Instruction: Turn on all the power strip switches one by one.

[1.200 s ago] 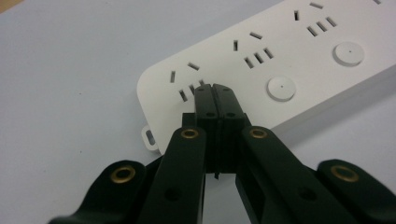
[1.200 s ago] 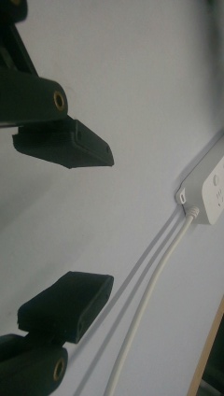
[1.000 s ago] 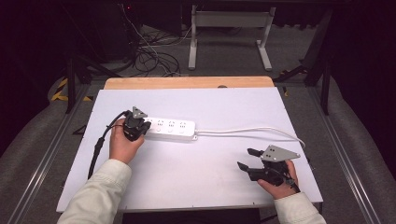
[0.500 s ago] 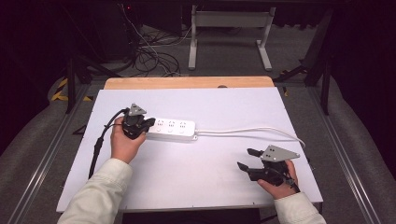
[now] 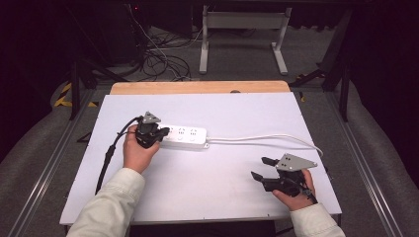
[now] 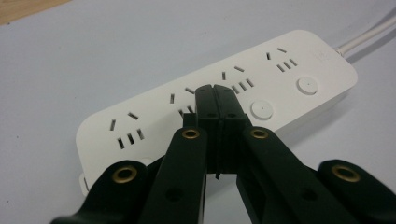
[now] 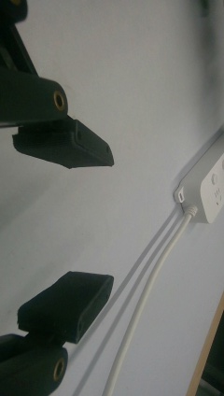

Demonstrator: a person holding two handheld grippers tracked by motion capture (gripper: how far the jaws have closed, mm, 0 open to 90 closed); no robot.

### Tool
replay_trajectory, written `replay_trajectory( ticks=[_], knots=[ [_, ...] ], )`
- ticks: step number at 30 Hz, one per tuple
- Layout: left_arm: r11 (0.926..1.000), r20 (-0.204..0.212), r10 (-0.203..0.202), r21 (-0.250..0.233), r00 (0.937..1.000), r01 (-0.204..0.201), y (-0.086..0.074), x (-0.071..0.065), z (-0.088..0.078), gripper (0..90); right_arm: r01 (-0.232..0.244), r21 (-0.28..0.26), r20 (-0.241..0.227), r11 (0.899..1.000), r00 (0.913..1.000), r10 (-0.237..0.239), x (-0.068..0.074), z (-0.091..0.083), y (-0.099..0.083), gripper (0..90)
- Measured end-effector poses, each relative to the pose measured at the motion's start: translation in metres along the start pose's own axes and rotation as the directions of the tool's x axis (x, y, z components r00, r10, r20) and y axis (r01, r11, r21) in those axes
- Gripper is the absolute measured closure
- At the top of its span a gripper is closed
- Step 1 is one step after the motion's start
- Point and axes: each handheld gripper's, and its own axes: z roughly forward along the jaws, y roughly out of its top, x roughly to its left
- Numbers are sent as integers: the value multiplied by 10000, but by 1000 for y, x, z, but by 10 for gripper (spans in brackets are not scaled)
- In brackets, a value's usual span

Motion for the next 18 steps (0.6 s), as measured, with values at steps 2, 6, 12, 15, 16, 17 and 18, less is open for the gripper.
replay_trajectory(
  ticks=[2,6,12,15,16,17,18],
  knots=[
    [9999,-36,-45,136,10000,46,-1,0,2,898,8,-3,-6,10000,10000,-8,0,0,0,360],
    [9991,-8,-298,313,9996,298,-2,0,5,898,16,36,8,10000,10000,-16,0,0,0,361],
    [9982,-103,-317,505,9994,322,-3,0,9,898,18,37,3,10000,10000,-18,0,0,0,361],
    [9978,-98,-353,563,9993,358,-3,0,10,898,20,27,-2,10000,10000,-20,0,0,0,360],
    [9978,-107,-330,574,9994,336,-3,0,10,898,21,28,0,10000,10000,-21,0,0,0,361],
    [9977,-90,-318,591,9995,323,-3,-1,11,898,20,28,2,10000,10000,-20,0,0,0,360],
    [9980,-121,-241,587,9996,248,-3,-1,11,898,18,27,0,10000,10000,-18,0,0,0,360]
  ],
)
